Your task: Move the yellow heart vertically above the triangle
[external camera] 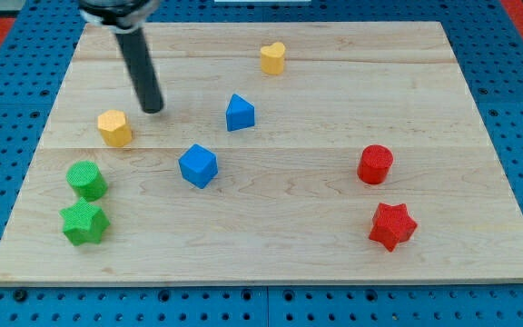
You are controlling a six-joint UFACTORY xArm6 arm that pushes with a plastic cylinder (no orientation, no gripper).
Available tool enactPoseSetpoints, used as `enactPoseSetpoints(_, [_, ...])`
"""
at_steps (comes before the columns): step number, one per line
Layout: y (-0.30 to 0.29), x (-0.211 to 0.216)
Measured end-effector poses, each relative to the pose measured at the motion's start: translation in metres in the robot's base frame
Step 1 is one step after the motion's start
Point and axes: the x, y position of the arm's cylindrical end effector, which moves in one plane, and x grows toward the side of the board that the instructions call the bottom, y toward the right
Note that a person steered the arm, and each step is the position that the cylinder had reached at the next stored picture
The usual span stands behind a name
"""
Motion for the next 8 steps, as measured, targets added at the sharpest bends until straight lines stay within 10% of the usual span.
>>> enactPoseSetpoints(3, [-0.044,0.028])
enactPoseSetpoints(8, [0.217,-0.097])
